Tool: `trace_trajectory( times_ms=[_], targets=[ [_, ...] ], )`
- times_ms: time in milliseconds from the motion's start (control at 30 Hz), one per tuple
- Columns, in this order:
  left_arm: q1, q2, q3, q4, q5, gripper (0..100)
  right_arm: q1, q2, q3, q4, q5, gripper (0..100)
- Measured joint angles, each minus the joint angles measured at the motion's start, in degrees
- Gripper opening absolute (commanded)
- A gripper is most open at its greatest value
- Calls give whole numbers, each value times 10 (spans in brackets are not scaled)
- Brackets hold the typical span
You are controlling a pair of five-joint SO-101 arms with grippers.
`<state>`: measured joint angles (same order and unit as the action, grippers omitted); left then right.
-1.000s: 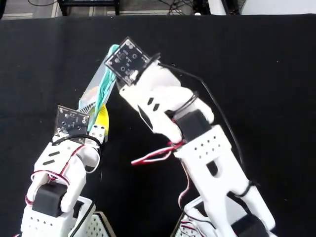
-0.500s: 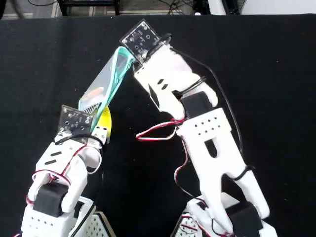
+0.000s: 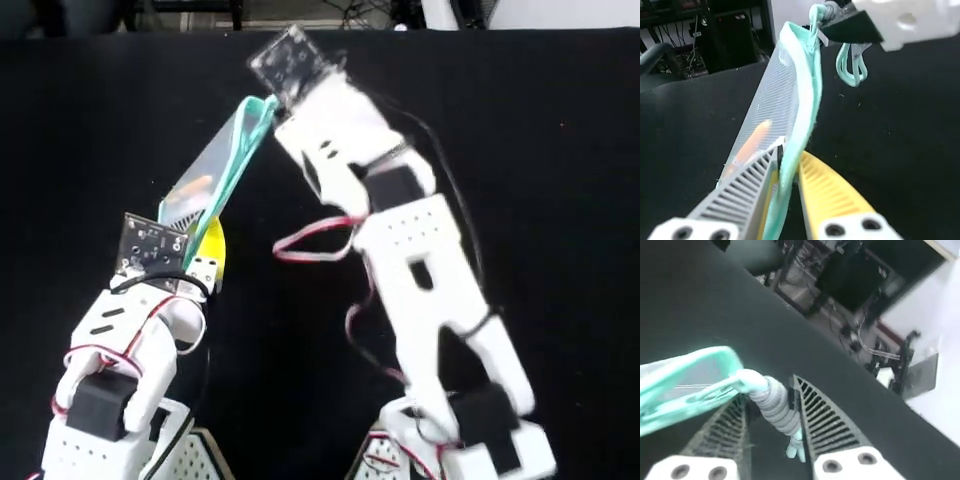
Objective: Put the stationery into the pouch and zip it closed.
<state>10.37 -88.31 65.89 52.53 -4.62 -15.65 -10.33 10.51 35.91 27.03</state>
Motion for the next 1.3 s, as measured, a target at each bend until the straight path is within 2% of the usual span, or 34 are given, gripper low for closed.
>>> trace_trajectory(
  times_ms=[167, 400, 633, 933, 1300],
  targets=[
    [1, -55, 17, 5, 0, 30, 27, 97, -113, 36, 0, 12],
    [1, -79, 26, 6, 0, 30, 28, 193, -262, 102, 0, 12],
    [1, -79, 26, 6, -8, 30, 39, 279, -336, 137, 0, 12],
    [1, -79, 26, 6, -16, 30, 52, 282, -337, 158, 0, 12],
    [2, -78, 27, 12, -16, 30, 77, 215, -213, 142, 0, 12]
  ],
)
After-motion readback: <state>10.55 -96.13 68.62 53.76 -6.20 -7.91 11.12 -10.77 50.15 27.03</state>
